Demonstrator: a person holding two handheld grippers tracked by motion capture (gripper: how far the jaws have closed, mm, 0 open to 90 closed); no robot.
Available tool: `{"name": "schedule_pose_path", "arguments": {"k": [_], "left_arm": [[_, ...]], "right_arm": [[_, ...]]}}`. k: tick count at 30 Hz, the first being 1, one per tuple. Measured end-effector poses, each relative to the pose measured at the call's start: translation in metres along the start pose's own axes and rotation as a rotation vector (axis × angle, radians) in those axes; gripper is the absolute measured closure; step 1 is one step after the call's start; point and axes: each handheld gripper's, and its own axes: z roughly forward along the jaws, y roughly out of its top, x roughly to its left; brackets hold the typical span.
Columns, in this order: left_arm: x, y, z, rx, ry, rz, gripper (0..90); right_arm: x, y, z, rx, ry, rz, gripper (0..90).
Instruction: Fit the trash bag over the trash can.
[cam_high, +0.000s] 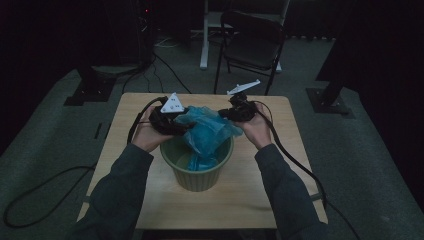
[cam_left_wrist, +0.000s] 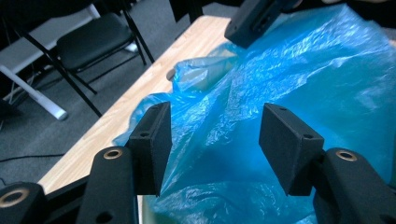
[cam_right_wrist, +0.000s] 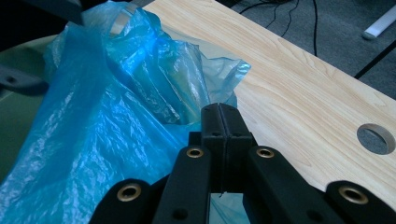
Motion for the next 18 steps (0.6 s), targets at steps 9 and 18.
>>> {"name": "schedule_pose_path", "arguments": {"k": [9,18], "left_arm": [[-0.001,-0.004,0.006,0.087,0.044,0.023,90.0],[-0.002,-0.018,-0.009,0.042,0.037,0.008,90.0]], "right_arm": [[0.002,0.003,-0.001,-0.003,-0.005,-0.004,90.0],[-0.003,0.0,-0.003,0.005,-0.026,0.004,90.0]]}}
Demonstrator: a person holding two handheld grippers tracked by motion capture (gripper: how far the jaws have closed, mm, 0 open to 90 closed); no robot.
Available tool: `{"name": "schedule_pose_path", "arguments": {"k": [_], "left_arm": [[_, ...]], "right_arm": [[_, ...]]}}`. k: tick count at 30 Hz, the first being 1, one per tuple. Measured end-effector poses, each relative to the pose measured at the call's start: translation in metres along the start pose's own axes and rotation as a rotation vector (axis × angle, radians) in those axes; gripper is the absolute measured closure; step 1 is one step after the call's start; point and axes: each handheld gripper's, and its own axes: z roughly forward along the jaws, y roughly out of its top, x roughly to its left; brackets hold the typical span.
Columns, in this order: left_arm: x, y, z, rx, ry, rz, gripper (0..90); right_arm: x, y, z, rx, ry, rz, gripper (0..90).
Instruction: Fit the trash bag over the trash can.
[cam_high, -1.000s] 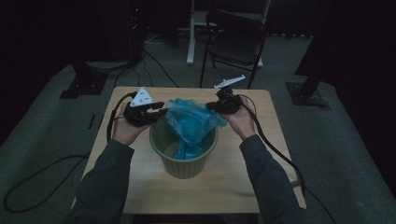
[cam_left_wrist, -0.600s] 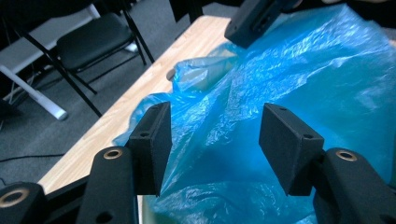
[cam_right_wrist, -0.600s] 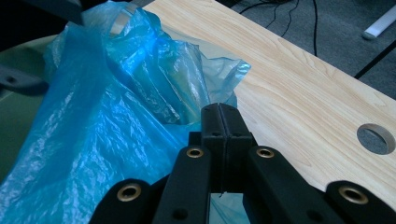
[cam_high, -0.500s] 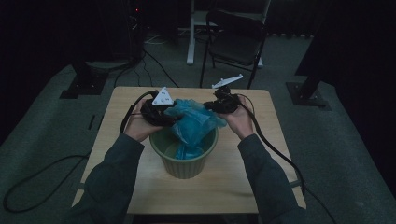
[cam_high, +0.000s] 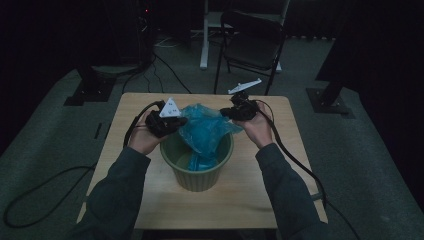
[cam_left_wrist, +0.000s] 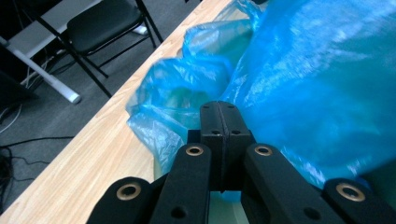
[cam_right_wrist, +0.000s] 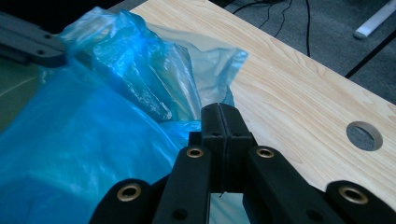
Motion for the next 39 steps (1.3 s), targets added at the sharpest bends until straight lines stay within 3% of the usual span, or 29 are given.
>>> {"name": "schedule_pose_path", "arguments": {"k": [16,28,39], "left_arm": [[0.006,-0.035,-0.035,-0.058,0.048,-0.061,90.0],[0.013,-0.059,-0.04,-0.046,0.084,-0.111,90.0],[0.018,-0.077,-0.031,-0.027,0.076,-0.16,90.0]], "right_arm": [[-0.012,-0.011,-0.006,0.02,-0.016,0.033,90.0],[-0.015,-0.023,-0.013,0.025,-0.012,0.038,90.0],[-0.015,-0.037,-0.009,0.057,0.008,0.034,90.0]]}}
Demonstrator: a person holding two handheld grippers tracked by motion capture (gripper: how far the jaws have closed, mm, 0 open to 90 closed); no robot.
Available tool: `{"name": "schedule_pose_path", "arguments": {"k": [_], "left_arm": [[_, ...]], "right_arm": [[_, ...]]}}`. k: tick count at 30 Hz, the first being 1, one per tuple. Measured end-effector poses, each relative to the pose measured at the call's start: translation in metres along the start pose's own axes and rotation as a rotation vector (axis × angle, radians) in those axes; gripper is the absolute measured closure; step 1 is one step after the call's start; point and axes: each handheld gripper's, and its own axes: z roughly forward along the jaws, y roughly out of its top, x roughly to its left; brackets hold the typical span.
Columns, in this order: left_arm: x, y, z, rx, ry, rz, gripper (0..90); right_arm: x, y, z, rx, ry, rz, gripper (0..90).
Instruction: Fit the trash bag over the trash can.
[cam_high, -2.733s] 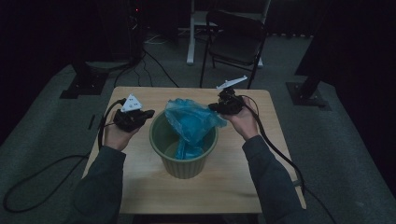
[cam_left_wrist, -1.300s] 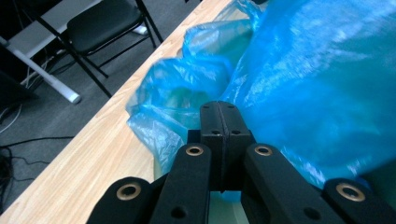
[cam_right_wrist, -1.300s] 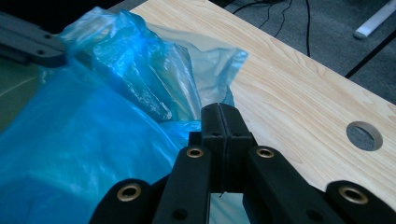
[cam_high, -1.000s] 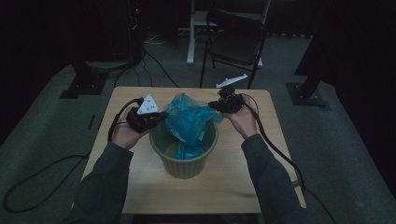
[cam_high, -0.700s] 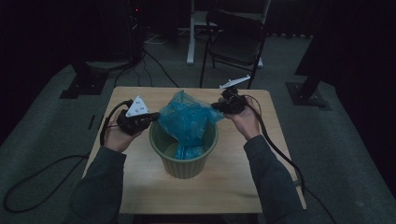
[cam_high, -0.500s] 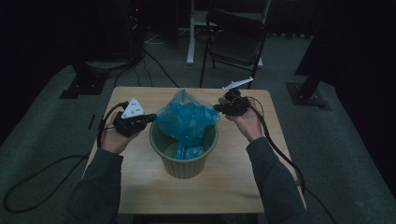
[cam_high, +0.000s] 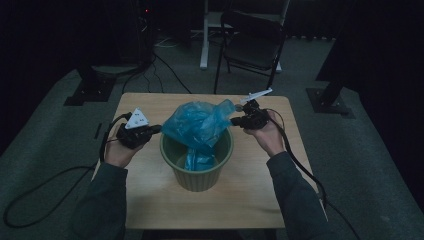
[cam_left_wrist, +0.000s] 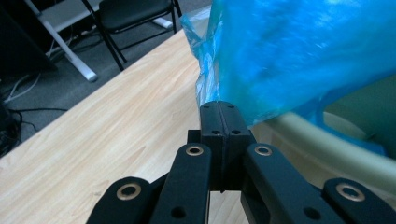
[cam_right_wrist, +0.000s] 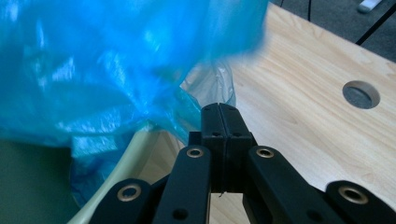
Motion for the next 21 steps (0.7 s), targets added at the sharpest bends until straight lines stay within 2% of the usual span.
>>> {"name": "schedule_pose_path", "arguments": {"k": [5,11,21], "left_arm": [[0.001,-0.01,-0.004,-0.025,-0.033,-0.039,90.0],[-0.004,-0.015,-0.009,-0.037,-0.055,-0.041,90.0],[-0.015,-0.022,-0.009,-0.057,-0.094,-0.057,90.0]], "right_arm": [[0.004,-0.012,-0.004,-0.007,0.047,-0.002,90.0],[0.008,-0.024,-0.015,-0.034,0.088,-0.01,90.0],[0.016,-0.039,-0.015,-0.038,0.121,-0.023,90.0]]}}
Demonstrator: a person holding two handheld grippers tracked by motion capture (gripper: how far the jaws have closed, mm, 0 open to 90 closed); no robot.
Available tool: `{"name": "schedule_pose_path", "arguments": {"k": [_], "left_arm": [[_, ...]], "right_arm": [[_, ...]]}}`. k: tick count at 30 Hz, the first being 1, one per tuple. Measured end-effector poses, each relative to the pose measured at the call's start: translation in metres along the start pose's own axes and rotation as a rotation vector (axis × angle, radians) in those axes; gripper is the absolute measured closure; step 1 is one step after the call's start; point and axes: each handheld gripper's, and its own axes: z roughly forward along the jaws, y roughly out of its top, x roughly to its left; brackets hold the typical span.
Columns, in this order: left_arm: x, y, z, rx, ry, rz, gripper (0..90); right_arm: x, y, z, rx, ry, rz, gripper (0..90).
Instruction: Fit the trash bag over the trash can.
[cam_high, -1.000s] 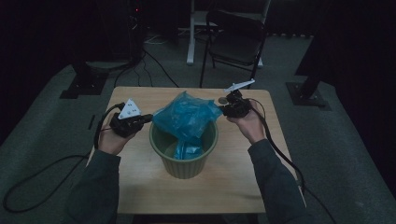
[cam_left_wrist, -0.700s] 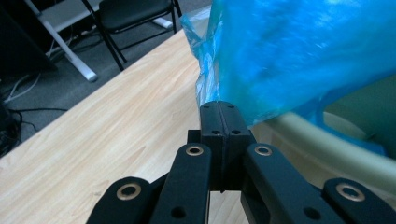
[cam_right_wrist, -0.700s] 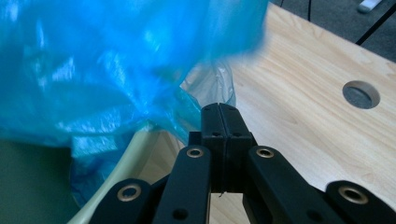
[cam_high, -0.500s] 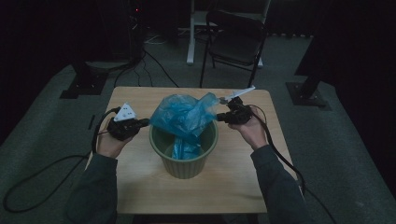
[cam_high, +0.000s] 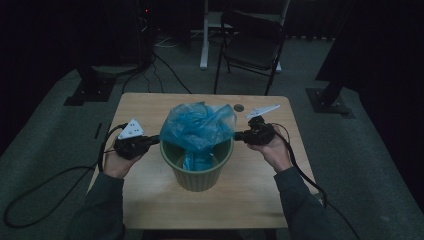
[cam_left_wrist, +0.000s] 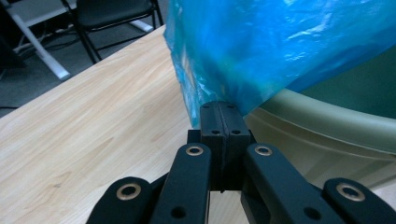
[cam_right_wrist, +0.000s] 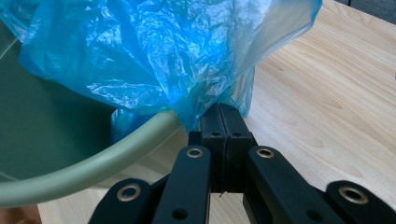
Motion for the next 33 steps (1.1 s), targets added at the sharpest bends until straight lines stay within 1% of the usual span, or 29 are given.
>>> {"name": "schedule_pose_path", "arguments": {"k": [3,4,5,10,12,21,25,28,32,33], "left_arm": [[-0.002,-0.001,0.0,-0.002,-0.005,0.0,90.0],[-0.004,-0.002,-0.001,-0.007,-0.015,-0.001,90.0],[-0.005,-0.003,-0.001,-0.008,-0.018,0.0,90.0],[-0.011,-0.004,-0.001,-0.007,-0.028,0.008,90.0],[-0.013,-0.004,-0.002,-0.004,-0.026,0.015,90.0],[-0.019,-0.005,-0.003,-0.009,-0.036,0.018,90.0],[-0.019,-0.003,0.0,-0.003,-0.022,0.015,90.0],[-0.016,-0.002,0.003,-0.004,-0.011,0.006,90.0],[-0.017,-0.002,0.004,-0.01,-0.018,0.006,90.0],[-0.017,-0.002,0.003,-0.01,-0.016,0.009,90.0]], "right_arm": [[0.002,-0.003,-0.001,-0.005,0.004,0.0,90.0],[0.003,-0.004,-0.001,-0.007,0.008,-0.002,90.0],[0.005,-0.007,-0.002,-0.008,0.014,-0.01,90.0],[0.011,-0.013,-0.002,-0.015,0.027,-0.017,90.0],[0.012,-0.015,-0.001,-0.016,0.031,-0.022,90.0],[0.017,-0.02,-0.003,-0.013,0.041,-0.038,90.0],[0.018,-0.019,-0.002,-0.012,0.021,-0.043,90.0],[0.016,-0.015,0.0,-0.018,-0.001,-0.031,90.0],[0.012,-0.014,0.002,-0.013,-0.018,-0.025,89.6],[0.012,-0.015,0.002,-0.012,-0.022,-0.023,87.2]]}}
